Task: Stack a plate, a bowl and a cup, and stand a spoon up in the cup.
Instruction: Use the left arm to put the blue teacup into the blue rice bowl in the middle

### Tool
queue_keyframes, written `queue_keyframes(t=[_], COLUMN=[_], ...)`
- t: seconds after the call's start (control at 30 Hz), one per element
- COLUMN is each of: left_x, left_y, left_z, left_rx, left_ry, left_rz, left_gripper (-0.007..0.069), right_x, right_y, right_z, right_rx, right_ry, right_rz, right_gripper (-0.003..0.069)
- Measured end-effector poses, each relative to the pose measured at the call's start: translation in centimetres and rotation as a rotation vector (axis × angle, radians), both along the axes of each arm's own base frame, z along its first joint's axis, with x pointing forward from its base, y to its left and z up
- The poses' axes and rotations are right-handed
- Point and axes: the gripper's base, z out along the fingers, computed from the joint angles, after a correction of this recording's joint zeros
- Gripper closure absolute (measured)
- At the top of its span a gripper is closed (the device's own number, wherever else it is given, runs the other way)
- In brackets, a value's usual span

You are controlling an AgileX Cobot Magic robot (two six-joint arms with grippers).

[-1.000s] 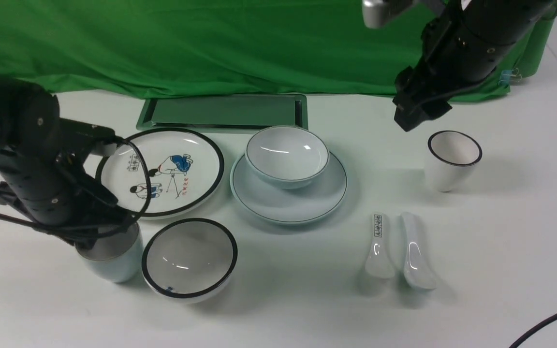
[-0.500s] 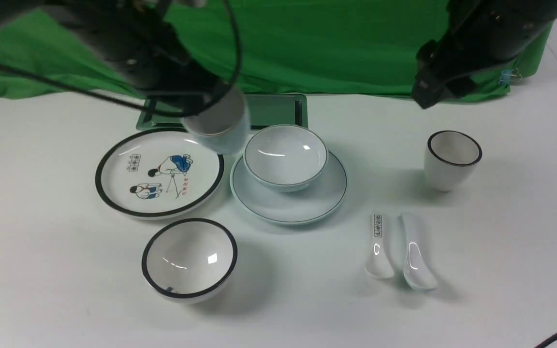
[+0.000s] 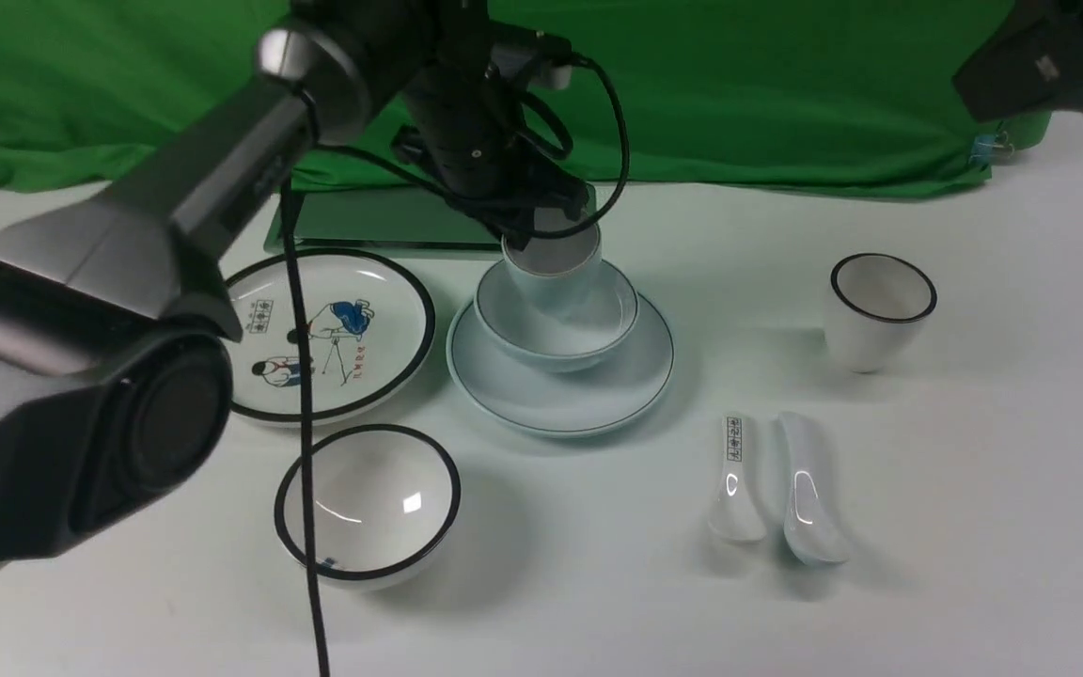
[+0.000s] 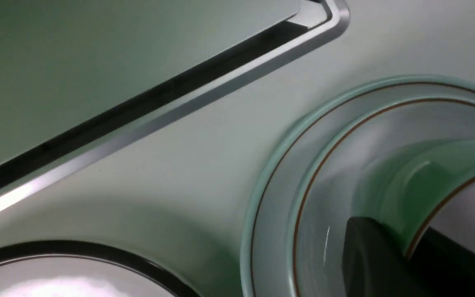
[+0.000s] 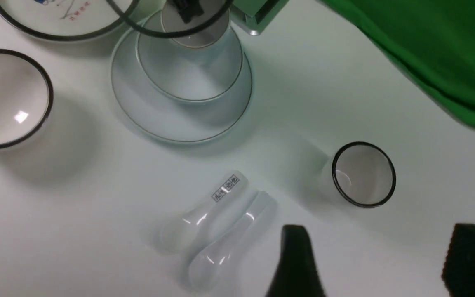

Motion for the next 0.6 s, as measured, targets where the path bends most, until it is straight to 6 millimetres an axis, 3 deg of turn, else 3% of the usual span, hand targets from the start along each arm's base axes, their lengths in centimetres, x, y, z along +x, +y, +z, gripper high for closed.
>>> queue_keyframes(t=[0.3,0.47,0.53,0.6], left_x=[-0.2,-0.4,-0.6,-0.8], left_y=[-0.3,-0.3,-0.2,0.0], left_z=[-1.0,-1.7,-0.8,0.4], left_rx=[-0.027,-0.022,-0.023,-0.020], left_ry=[0.046,0.074,0.058,0.032], left_rz=[-0.010,-0.008,-0.008,-0.007], left_gripper=[0.0588,0.0431,0.0340,0.0300], right_x=[0.9,1.4,1.4,1.4], right_y=[0.4,0.6,0.6,0.6], right_z=[-2.9,-3.7,-3.7,-3.8], right_rx=[-0.033,-0.044,-0.047,-0.049], right_ry=[0.078,0.102,0.109,0.113], right_rz=[-0.004,-0.005,-0.005,-0.006], right_gripper=[0.0170,0.0170,0.0170,0.0170])
